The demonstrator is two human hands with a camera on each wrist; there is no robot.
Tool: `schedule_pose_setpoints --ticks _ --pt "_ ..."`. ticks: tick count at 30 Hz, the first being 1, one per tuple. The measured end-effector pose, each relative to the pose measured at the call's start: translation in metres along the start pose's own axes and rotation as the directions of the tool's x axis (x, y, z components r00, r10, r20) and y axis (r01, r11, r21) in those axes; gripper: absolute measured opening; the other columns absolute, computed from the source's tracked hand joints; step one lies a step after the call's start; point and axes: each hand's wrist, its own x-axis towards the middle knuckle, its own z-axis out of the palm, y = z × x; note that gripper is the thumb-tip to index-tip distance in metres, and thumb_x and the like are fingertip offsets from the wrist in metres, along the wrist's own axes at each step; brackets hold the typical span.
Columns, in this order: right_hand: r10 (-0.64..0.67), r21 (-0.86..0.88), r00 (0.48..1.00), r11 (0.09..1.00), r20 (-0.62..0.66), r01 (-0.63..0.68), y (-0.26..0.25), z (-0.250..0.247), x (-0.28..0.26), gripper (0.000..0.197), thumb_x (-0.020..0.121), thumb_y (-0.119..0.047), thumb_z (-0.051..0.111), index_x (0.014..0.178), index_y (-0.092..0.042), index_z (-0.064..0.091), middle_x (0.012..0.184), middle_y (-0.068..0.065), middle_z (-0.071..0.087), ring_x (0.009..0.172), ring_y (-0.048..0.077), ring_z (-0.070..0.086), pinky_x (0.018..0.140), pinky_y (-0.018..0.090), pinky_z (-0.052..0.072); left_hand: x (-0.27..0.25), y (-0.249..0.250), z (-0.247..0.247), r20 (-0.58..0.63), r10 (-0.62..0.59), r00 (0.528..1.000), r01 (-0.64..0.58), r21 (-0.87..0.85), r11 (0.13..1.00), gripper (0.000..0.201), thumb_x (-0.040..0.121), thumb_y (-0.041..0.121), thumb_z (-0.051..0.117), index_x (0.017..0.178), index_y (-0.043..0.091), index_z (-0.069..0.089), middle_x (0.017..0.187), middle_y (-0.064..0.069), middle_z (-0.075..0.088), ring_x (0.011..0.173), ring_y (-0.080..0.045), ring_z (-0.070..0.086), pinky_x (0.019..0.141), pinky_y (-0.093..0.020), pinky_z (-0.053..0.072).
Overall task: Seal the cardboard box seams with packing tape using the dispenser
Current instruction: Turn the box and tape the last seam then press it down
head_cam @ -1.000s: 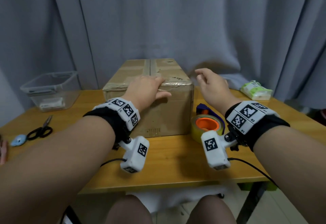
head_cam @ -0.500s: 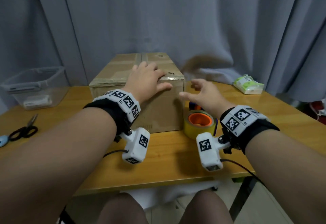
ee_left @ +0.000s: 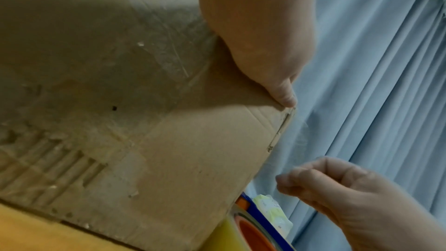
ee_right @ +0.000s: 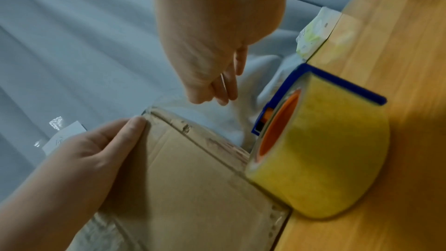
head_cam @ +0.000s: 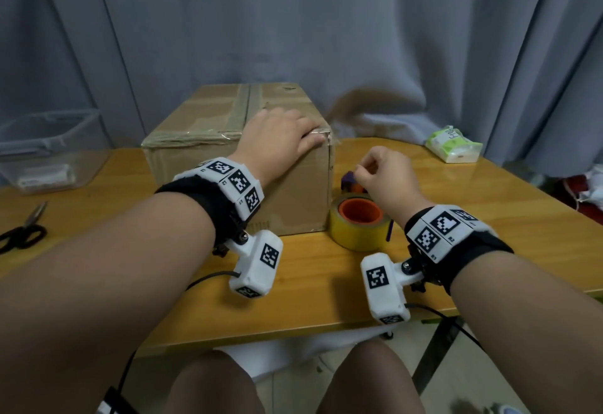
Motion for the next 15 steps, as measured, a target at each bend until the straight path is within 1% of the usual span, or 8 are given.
schedule_pose_setpoints --ticks 1,3,4,5,6,10,13,15 --pt "-0.007 0.011 1.0 1.0 -0.021 0.007 0.002 -0.003 0.0 0.012 0.087 -0.02 0.061 0.077 -0.017 0.055 0.072 -0.005 0.057 0.074 0.019 0.057 0.059 0.028 0.042 0.0 0.0 0.001 -0.001 -0.001 1.0 0.001 0.003 1.0 0.045 0.096 0.052 0.03 0.126 0.03 0.056 0.115 0.0 0.063 0.108 -0.027 0.056 0.085 -0.039 0.039" --pt "-0.07 0.028 0.998 0.997 0.01 0.07 0.002 -0.008 -0.001 0.01 0.085 -0.018 0.062 0.077 -0.015 0.055 0.086 0.002 0.066 0.084 0.021 0.062 0.07 0.035 0.052 0.0 0.0 0.002 -0.003 -0.005 1.0 0.005 0.001 1.0 0.046 0.096 0.053 0.03 0.125 0.029 0.057 0.115 0.0 0.063 0.108 -0.026 0.056 0.085 -0.039 0.039" --pt "-0.112 0.037 0.993 0.993 0.048 0.11 0.001 -0.008 -0.002 0.01 0.084 -0.016 0.063 0.077 -0.015 0.056 0.097 0.004 0.069 0.091 0.022 0.063 0.078 0.039 0.053 -0.001 0.0 0.002 -0.005 -0.006 1.0 0.006 0.003 1.0 0.046 0.096 0.053 0.03 0.125 0.028 0.057 0.115 0.0 0.064 0.107 -0.026 0.056 0.085 -0.039 0.039" --pt "-0.146 0.051 0.986 0.989 0.082 0.142 0.0 -0.007 -0.004 0.01 0.084 -0.014 0.063 0.077 -0.014 0.056 0.106 0.004 0.069 0.097 0.021 0.063 0.084 0.04 0.053 -0.001 0.0 0.002 -0.007 -0.007 1.0 0.007 0.006 1.0 0.047 0.096 0.053 0.03 0.124 0.027 0.057 0.114 -0.001 0.064 0.107 -0.027 0.056 0.085 -0.039 0.039" --pt "-0.166 0.069 0.981 0.985 0.098 0.16 -0.001 -0.006 -0.006 0.011 0.084 -0.012 0.063 0.077 -0.014 0.055 0.111 0.004 0.068 0.1 0.019 0.063 0.087 0.039 0.053 -0.001 0.0 0.002 -0.006 -0.011 1.0 0.012 0.007 1.0 0.047 0.096 0.053 0.031 0.124 0.027 0.057 0.114 -0.001 0.064 0.108 -0.027 0.056 0.085 -0.039 0.039" --pt "-0.177 0.159 0.982 0.973 0.069 0.165 -0.001 0.0 -0.009 0.011 0.084 -0.006 0.062 0.076 -0.011 0.056 0.11 0.003 0.068 0.098 0.015 0.063 0.088 0.033 0.052 0.001 0.0 0.002 0.001 -0.021 1.0 0.021 -0.02 1.0 0.046 0.095 0.053 0.033 0.125 0.027 0.057 0.117 -0.002 0.064 0.11 -0.028 0.056 0.087 -0.04 0.039" --pt "-0.178 0.174 0.982 0.971 0.061 0.166 0.0 0.004 -0.009 0.018 0.083 -0.004 0.061 0.072 -0.015 0.052 0.102 -0.002 0.065 0.093 0.013 0.062 0.084 0.03 0.052 0.001 0.0 0.003 -0.004 -0.023 1.0 0.023 -0.032 0.999 0.044 0.095 0.052 0.035 0.125 0.027 0.058 0.117 -0.004 0.064 0.11 -0.029 0.056 0.087 -0.039 0.039" --pt "-0.191 0.172 0.98 0.969 0.052 0.18 -0.001 0.006 -0.01 0.02 0.081 -0.003 0.061 0.071 -0.016 0.05 0.099 -0.002 0.065 0.092 0.014 0.063 0.081 0.029 0.051 0.001 0.0 0.003 -0.013 -0.029 1.0 0.028 -0.031 0.999 0.044 0.095 0.052 0.035 0.125 0.028 0.057 0.117 -0.004 0.064 0.11 -0.03 0.056 0.087 -0.039 0.039"
